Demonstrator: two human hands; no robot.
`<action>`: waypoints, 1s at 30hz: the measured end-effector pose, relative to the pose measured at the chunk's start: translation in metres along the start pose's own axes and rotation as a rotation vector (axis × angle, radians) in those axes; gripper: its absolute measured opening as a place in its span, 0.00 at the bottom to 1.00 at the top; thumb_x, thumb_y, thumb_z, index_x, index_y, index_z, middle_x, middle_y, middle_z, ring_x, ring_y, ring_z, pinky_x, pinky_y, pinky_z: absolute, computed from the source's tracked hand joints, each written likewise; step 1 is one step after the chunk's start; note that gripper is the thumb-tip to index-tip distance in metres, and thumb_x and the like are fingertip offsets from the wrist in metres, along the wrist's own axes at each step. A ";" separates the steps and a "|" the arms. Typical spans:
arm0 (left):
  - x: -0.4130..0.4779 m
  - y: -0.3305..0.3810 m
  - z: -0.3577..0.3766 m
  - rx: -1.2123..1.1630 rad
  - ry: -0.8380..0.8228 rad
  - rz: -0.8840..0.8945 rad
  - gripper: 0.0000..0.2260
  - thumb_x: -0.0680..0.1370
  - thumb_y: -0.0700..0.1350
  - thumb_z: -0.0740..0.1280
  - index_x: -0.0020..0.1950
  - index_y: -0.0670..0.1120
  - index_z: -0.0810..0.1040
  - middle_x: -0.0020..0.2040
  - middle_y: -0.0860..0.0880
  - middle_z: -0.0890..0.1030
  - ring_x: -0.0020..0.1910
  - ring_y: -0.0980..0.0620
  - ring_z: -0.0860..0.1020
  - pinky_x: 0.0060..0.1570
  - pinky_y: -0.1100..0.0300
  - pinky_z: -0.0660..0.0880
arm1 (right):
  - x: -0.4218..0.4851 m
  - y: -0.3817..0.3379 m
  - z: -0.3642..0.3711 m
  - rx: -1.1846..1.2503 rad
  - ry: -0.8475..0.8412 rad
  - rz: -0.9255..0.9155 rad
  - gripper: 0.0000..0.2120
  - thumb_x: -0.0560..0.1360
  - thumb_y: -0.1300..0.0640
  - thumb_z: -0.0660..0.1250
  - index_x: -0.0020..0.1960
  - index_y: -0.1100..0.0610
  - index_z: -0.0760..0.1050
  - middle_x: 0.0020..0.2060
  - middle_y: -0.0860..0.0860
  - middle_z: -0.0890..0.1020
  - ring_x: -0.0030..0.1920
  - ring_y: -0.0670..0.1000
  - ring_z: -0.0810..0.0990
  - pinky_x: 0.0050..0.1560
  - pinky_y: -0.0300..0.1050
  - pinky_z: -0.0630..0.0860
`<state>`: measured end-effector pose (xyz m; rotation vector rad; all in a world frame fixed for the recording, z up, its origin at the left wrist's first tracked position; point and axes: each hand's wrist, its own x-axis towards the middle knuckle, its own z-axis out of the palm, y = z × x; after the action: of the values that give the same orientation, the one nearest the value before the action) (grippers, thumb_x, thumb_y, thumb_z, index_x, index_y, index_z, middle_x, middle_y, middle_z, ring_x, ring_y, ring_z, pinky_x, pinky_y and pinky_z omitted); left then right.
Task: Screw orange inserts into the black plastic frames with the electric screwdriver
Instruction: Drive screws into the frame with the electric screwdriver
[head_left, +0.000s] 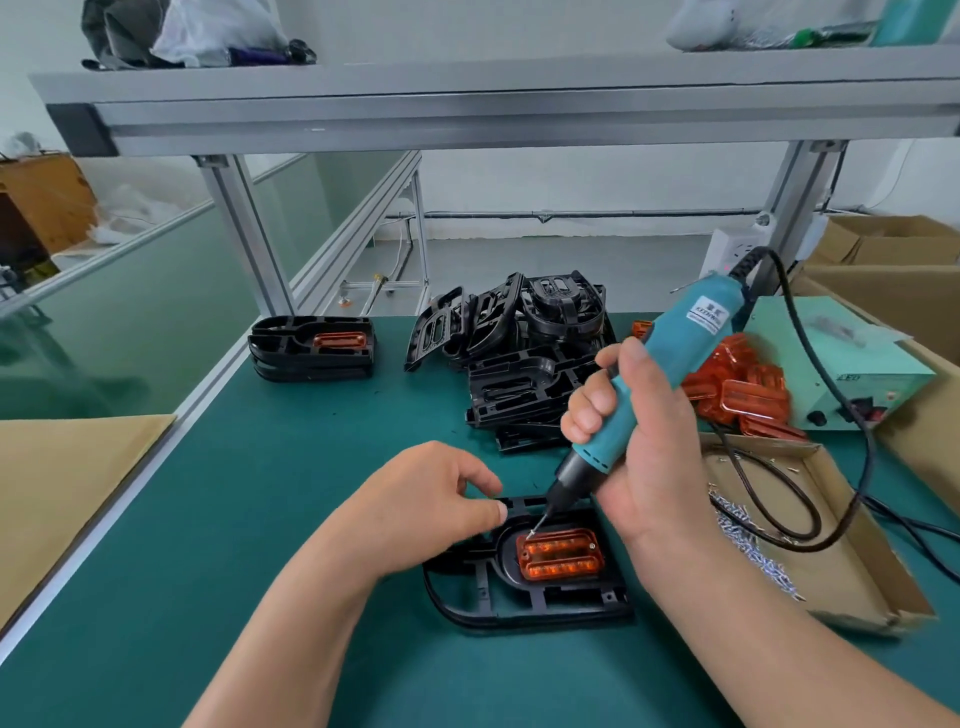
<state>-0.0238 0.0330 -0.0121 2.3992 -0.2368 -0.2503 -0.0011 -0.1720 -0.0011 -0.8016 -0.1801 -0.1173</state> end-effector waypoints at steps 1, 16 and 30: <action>-0.001 0.001 0.000 0.039 -0.001 -0.013 0.13 0.73 0.61 0.74 0.54 0.59 0.85 0.29 0.58 0.72 0.29 0.61 0.72 0.33 0.61 0.69 | -0.001 0.002 0.000 -0.012 -0.007 0.002 0.09 0.82 0.51 0.69 0.50 0.56 0.75 0.32 0.50 0.70 0.30 0.48 0.70 0.31 0.41 0.70; -0.001 0.010 0.008 0.239 0.059 -0.068 0.18 0.71 0.65 0.75 0.58 0.60 0.84 0.45 0.60 0.79 0.49 0.56 0.79 0.50 0.58 0.76 | -0.010 0.006 0.001 -0.121 -0.138 -0.017 0.12 0.78 0.49 0.71 0.50 0.57 0.75 0.32 0.52 0.70 0.29 0.50 0.71 0.31 0.43 0.70; -0.001 0.012 0.009 0.273 0.045 -0.076 0.14 0.72 0.63 0.76 0.54 0.59 0.83 0.44 0.57 0.81 0.47 0.55 0.80 0.48 0.57 0.77 | -0.016 0.011 0.016 -0.343 -0.372 -0.054 0.20 0.77 0.42 0.77 0.50 0.57 0.75 0.33 0.52 0.74 0.30 0.54 0.73 0.34 0.46 0.73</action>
<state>-0.0284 0.0192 -0.0105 2.6843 -0.1677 -0.2096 -0.0169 -0.1526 -0.0014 -1.1582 -0.5438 -0.0484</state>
